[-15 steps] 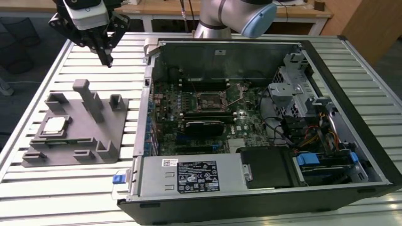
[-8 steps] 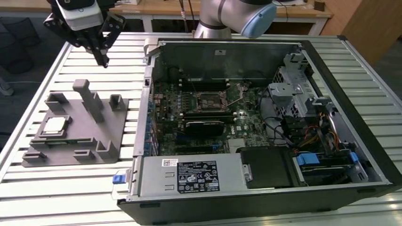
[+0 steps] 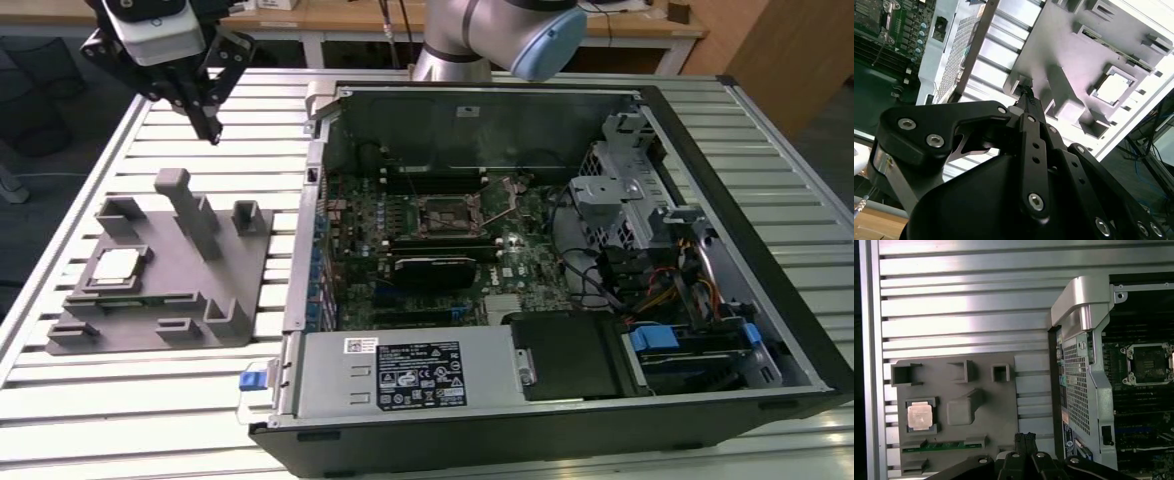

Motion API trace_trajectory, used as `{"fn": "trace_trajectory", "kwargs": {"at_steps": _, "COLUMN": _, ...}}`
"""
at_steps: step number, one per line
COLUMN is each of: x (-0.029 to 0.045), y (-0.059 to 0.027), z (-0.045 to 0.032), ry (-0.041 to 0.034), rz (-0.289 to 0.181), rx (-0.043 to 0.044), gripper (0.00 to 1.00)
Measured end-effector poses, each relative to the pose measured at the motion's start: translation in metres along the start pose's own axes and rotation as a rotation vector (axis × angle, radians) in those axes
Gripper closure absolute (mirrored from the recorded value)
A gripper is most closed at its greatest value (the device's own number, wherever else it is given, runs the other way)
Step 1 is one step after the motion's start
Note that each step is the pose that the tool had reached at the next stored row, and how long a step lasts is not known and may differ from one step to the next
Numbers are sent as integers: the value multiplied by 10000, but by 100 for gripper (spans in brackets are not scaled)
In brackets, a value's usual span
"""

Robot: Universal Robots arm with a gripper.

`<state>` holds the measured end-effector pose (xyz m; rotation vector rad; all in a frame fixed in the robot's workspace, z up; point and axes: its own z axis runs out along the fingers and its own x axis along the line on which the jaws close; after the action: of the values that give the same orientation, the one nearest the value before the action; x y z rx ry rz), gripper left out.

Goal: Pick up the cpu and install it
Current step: 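Reach for the cpu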

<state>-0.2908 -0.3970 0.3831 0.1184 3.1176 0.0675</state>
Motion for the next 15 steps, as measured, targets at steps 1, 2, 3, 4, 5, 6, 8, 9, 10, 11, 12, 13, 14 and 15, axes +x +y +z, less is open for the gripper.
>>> {"fn": "trace_trajectory", "kwargs": {"at_steps": 1, "x": 11, "y": -1, "z": 0, "ry": 1, "rz": 0, "rx": 0, "gripper": 89}}
{"fn": "trace_trajectory", "kwargs": {"at_steps": 2, "x": 22, "y": -2, "z": 1, "ry": 2, "rz": 0, "rx": 1, "gripper": 89}}
{"fn": "trace_trajectory", "kwargs": {"at_steps": 3, "x": 34, "y": -3, "z": 2, "ry": 2, "rz": 0, "rx": 0, "gripper": 89}}
{"fn": "trace_trajectory", "kwargs": {"at_steps": 4, "x": 46, "y": -3, "z": 2, "ry": 2, "rz": 0, "rx": 0, "gripper": 89}}
{"fn": "trace_trajectory", "kwargs": {"at_steps": 5, "x": 57, "y": -4, "z": 3, "ry": 3, "rz": 0, "rx": 1, "gripper": 89}}
{"fn": "trace_trajectory", "kwargs": {"at_steps": 6, "x": 69, "y": -5, "z": 3, "ry": 4, "rz": 0, "rx": 1, "gripper": 89}}
{"fn": "trace_trajectory", "kwargs": {"at_steps": 8, "x": 93, "y": -7, "z": 4, "ry": 5, "rz": 0, "rx": 1, "gripper": 89}}
{"fn": "trace_trajectory", "kwargs": {"at_steps": 9, "x": 105, "y": -8, "z": 5, "ry": 6, "rz": 0, "rx": 1, "gripper": 89}}
{"fn": "trace_trajectory", "kwargs": {"at_steps": 10, "x": 117, "y": -9, "z": 5, "ry": 6, "rz": -1, "rx": 1, "gripper": 89}}
{"fn": "trace_trajectory", "kwargs": {"at_steps": 11, "x": 129, "y": -10, "z": 6, "ry": 6, "rz": 0, "rx": 1, "gripper": 89}}
{"fn": "trace_trajectory", "kwargs": {"at_steps": 12, "x": 142, "y": -10, "z": 7, "ry": 7, "rz": 0, "rx": 1, "gripper": 89}}
{"fn": "trace_trajectory", "kwargs": {"at_steps": 13, "x": 153, "y": -11, "z": 7, "ry": 8, "rz": 0, "rx": 1, "gripper": 89}}
{"fn": "trace_trajectory", "kwargs": {"at_steps": 14, "x": 165, "y": -12, "z": 8, "ry": 8, "rz": 1, "rx": 1, "gripper": 89}}
{"fn": "trace_trajectory", "kwargs": {"at_steps": 15, "x": 176, "y": -13, "z": 8, "ry": 8, "rz": 0, "rx": 1, "gripper": 89}}
